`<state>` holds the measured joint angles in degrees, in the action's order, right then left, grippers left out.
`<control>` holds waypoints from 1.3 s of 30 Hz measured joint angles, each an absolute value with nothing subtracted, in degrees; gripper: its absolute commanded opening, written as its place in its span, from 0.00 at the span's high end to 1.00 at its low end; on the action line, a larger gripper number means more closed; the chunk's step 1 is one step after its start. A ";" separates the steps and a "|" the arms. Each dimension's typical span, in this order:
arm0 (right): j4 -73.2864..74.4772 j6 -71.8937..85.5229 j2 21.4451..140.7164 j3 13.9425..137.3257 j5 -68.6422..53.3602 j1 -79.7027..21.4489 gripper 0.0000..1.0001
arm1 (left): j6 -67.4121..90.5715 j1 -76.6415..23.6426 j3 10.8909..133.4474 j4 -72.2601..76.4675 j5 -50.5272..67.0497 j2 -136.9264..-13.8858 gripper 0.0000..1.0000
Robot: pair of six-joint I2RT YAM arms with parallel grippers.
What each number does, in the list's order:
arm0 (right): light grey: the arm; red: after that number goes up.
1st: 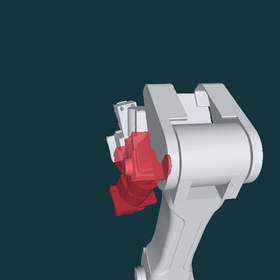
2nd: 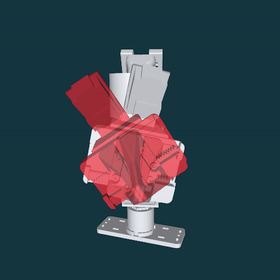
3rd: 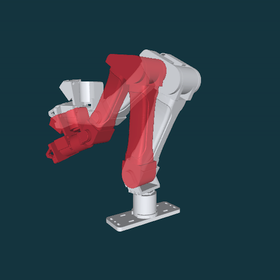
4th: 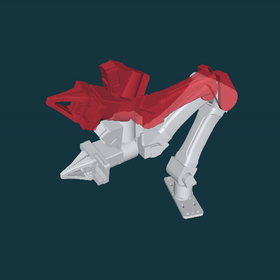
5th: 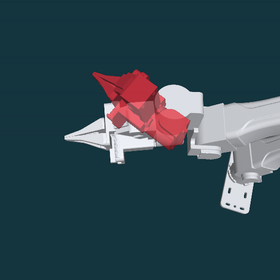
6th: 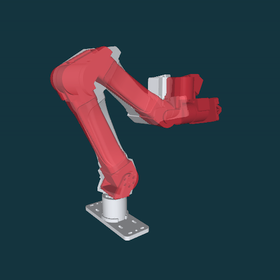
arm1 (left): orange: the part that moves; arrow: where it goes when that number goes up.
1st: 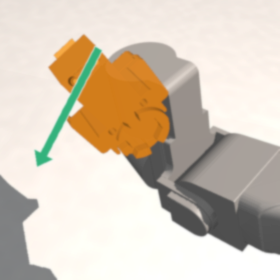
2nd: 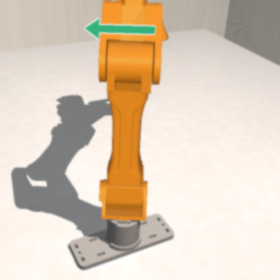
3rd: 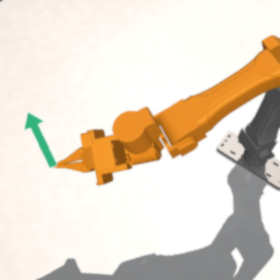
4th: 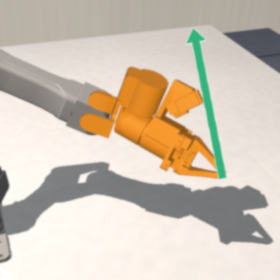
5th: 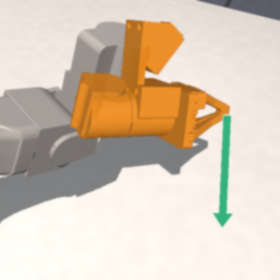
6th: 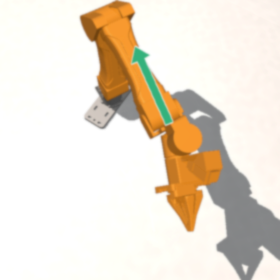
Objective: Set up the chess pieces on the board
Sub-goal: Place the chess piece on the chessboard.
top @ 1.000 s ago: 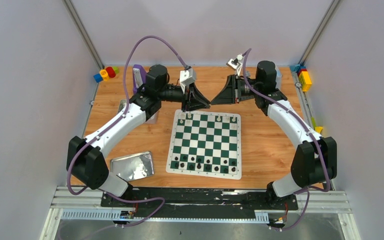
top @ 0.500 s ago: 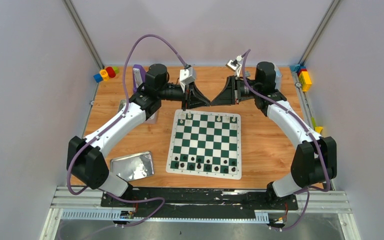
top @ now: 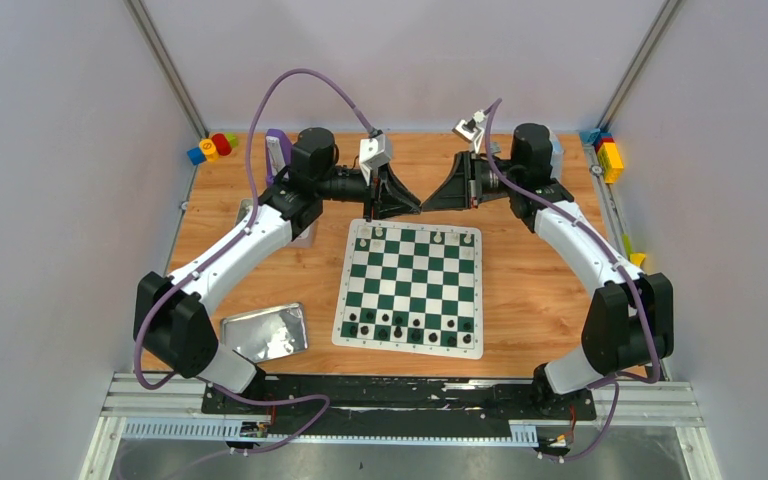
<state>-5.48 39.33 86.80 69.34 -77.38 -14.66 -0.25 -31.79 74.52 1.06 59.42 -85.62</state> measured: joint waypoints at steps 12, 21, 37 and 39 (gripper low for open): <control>-5.48 39.33 86.80 69.34 -77.01 -14.31 1.00 | -0.27 -31.92 74.52 1.04 59.31 -85.62 0.70; -5.48 39.33 86.80 69.34 -77.03 -14.26 1.00 | -0.27 -32.23 74.52 1.02 58.52 -85.62 0.73; -5.48 39.33 86.80 69.34 -77.03 -14.20 1.00 | -0.34 -32.27 74.52 0.86 58.04 -85.62 0.73; -5.48 39.31 86.80 69.34 -77.01 -14.20 1.00 | -0.34 -32.27 74.52 0.84 58.00 -85.62 0.71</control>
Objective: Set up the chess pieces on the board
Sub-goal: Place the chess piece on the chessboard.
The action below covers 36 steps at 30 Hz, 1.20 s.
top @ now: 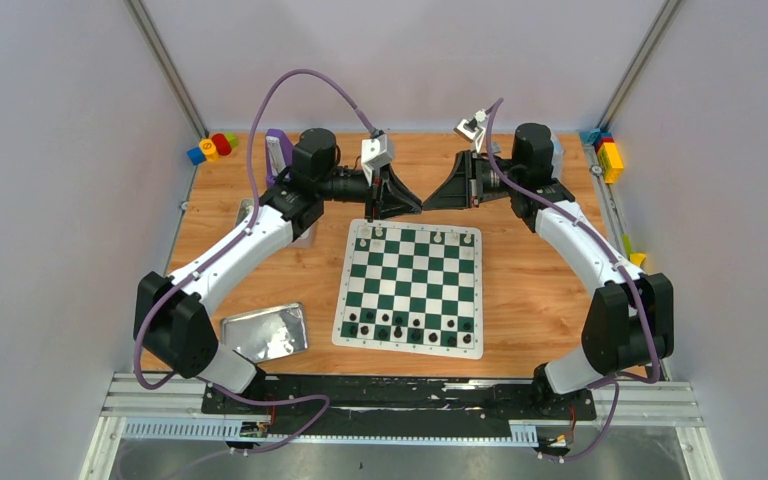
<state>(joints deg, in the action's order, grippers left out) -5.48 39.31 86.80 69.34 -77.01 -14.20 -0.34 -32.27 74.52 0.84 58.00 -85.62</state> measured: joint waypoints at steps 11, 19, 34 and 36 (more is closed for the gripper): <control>-5.48 39.31 86.78 69.34 -77.03 -14.17 1.00 | -0.34 -32.53 74.52 0.47 57.84 -85.62 0.77; -5.45 39.31 86.78 69.34 -77.03 -14.17 1.00 | -0.38 -32.53 74.52 0.43 57.41 -85.62 0.90; -2.02 34.44 86.41 69.28 -74.22 -13.47 0.48 | -6.57 -33.06 75.70 -8.49 55.64 -85.27 1.00; -0.71 32.71 85.84 69.25 -73.36 -12.64 0.47 | -8.38 -33.28 75.77 -11.68 55.05 -85.10 1.00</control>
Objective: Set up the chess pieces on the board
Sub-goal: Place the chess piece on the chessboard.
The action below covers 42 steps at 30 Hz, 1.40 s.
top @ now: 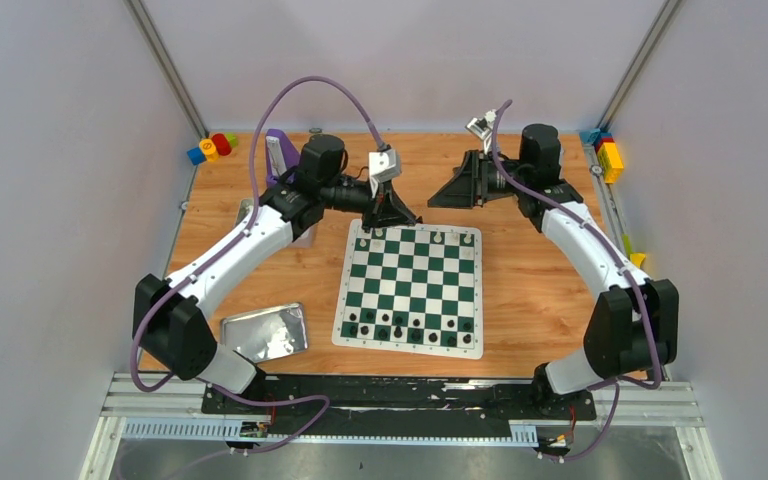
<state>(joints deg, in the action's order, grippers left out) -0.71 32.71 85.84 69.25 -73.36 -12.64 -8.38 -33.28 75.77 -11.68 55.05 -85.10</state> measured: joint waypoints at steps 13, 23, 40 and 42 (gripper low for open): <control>8.56 19.75 74.89 65.10 -68.95 5.98 0.49 | -27.44 -42.04 88.58 -42.04 37.71 -92.66 1.00; 11.62 16.78 64.99 56.84 -69.49 25.15 0.49 | -31.40 -53.82 106.00 -61.63 19.88 -113.30 1.00; 13.98 14.81 59.99 52.75 -72.10 30.24 0.50 | -29.82 -62.98 122.58 -77.97 10.35 -135.35 1.00; 13.98 14.63 59.79 52.73 -72.27 30.28 0.50 | -29.52 -63.44 123.72 -78.85 10.02 -136.86 1.00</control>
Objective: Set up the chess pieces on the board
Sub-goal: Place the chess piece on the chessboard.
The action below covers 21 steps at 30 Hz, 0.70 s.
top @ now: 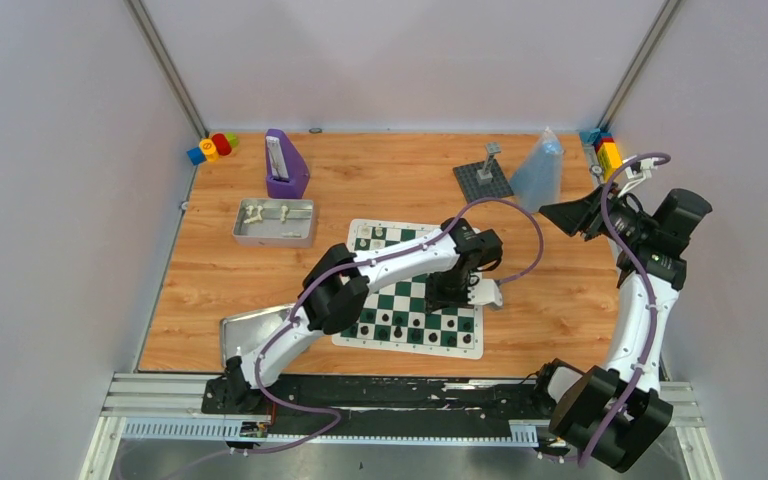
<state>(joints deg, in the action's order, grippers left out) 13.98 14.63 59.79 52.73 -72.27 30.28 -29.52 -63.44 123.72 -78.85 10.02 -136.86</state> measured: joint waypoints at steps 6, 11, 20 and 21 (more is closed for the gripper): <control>14.31 13.85 59.77 52.73 -72.58 30.33 0.50 | -28.77 -64.18 126.50 -80.82 8.99 -139.13 1.00; 14.50 13.34 59.77 52.53 -72.95 30.37 0.51 | -28.45 -64.77 128.27 -82.43 8.40 -140.46 1.00; 15.51 12.84 59.77 52.42 -73.32 30.44 0.50 | -28.14 -65.41 130.30 -83.90 8.25 -141.01 1.00; 15.62 12.75 59.77 52.42 -73.41 30.44 0.50 | -28.14 -65.45 130.37 -84.01 8.25 -141.03 0.99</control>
